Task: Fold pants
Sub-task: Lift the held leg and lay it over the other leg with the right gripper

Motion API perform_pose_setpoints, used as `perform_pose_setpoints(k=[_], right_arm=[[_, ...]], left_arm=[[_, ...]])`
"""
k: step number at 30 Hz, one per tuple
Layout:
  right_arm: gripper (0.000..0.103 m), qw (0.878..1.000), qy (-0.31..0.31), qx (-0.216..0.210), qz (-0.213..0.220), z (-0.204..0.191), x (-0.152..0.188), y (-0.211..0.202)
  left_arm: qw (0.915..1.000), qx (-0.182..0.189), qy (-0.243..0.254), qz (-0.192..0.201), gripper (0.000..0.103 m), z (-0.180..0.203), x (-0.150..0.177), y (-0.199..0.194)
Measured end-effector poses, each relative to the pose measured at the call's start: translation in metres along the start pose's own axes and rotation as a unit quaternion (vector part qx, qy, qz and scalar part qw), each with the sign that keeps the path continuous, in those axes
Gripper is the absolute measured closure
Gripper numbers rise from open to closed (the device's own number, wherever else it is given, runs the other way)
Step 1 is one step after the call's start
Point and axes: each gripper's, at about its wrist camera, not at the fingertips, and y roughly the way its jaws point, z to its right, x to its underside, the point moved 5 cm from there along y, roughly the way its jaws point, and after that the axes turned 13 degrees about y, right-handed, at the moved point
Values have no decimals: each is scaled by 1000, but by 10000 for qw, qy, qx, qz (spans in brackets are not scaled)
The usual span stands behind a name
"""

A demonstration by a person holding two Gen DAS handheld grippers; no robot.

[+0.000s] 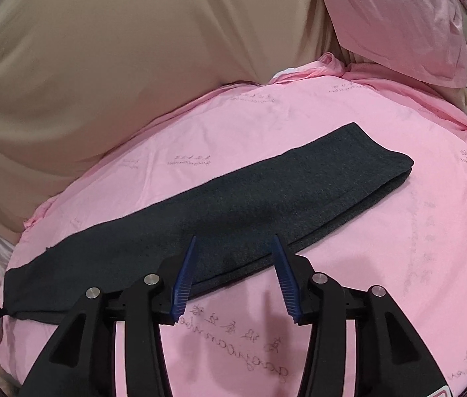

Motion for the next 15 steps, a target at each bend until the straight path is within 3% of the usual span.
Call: perform_pose_setpoints(k=[1, 6, 11, 15], right_arm=[[57, 9999, 86, 46, -82, 2, 2, 4], [57, 9988, -14, -363, -318, -14, 15, 1], [57, 9903, -465, -963, -889, -58, 47, 6], [57, 9800, -1295, -1082, -1052, -104, 74, 10]], left_arm=[[9999, 51, -71, -64, 103, -2, 3, 7], [9985, -263, 315, 371, 102, 19, -5, -14], [9983, -375, 354, 260, 102, 25, -12, -8], [9988, -380, 270, 117, 101, 20, -10, -1]])
